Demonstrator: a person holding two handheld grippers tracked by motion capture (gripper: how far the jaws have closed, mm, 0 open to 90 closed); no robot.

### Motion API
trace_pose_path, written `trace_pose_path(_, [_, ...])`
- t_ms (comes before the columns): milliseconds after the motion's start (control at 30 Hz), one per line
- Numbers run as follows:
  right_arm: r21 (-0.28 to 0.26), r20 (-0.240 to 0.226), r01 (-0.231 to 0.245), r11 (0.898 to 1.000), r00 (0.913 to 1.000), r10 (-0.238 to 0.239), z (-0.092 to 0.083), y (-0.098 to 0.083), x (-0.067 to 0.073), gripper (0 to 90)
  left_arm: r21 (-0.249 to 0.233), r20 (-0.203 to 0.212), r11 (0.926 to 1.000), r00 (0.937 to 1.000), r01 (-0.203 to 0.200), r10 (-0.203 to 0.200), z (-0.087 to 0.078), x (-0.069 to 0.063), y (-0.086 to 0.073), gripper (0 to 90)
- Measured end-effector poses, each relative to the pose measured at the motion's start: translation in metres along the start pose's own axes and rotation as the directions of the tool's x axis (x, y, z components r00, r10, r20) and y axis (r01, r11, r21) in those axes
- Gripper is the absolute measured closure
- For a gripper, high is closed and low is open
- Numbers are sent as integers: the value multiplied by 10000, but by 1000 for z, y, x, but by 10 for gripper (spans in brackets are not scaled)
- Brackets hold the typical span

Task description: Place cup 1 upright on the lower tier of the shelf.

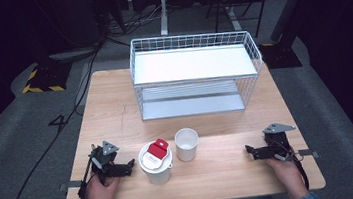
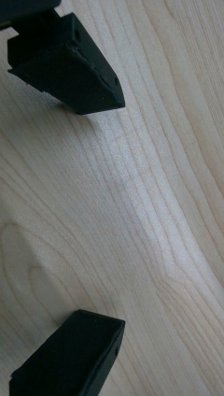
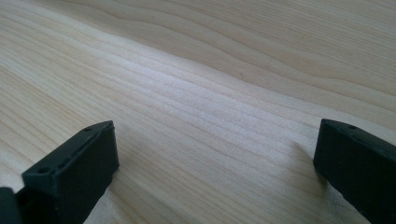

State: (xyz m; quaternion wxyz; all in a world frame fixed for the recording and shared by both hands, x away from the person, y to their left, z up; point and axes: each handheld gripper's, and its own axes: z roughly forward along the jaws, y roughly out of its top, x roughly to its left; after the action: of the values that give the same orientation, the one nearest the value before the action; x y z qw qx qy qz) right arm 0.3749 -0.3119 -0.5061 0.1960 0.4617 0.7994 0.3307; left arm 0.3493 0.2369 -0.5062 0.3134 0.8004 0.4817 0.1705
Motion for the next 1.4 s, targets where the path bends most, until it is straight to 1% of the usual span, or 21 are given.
trace_pose_path(300, [-10, 74, -100, 9999, 9999, 101, 0, 0, 0, 1, -6, -18, 10000, 10000, 11, -11, 0, 0, 0, 4])
trace_pose_path(633, [-7, 68, -31, 10000, 10000, 31, 0, 0, 0, 4, -9, -21, 10000, 10000, 20, -20, 0, 0, 0, 4])
trace_pose_path(700, [-93, -24, 31, 10000, 10000, -31, 0, 1, 2, 3, -6, -19, 10000, 10000, 16, -16, 0, 0, 0, 4])
trace_pose_path(800, [-313, -28, 142, 9994, 9999, -143, -5, 6, 4, 3, -5, -20, 10000, 10000, 17, -17, 0, 0, 0, 4])
trace_pose_path(900, [-518, -186, 232, 9984, 9995, -241, -9, 11, 7, 4, -3, -31, 10000, 10000, 13, -13, 0, 0, 0, 4])
trace_pose_path(1067, [-639, -495, 345, 9974, 9981, -377, -14, 17, 12, 4, -6, -30, 10000, 10000, 16, -16, 0, 0, 0, 4])
trace_pose_path(1133, [-657, -546, 466, 9967, 9972, -502, -16, 20, 15, 4, -4, -31, 10000, 10000, 14, -14, 0, 0, 0, 4])
trace_pose_path(1400, [-963, -752, 609, 9935, 9948, -683, -25, 29, 26, 8, -2, -28, 10000, 10000, 5, -5, 0, 0, 0, 4])
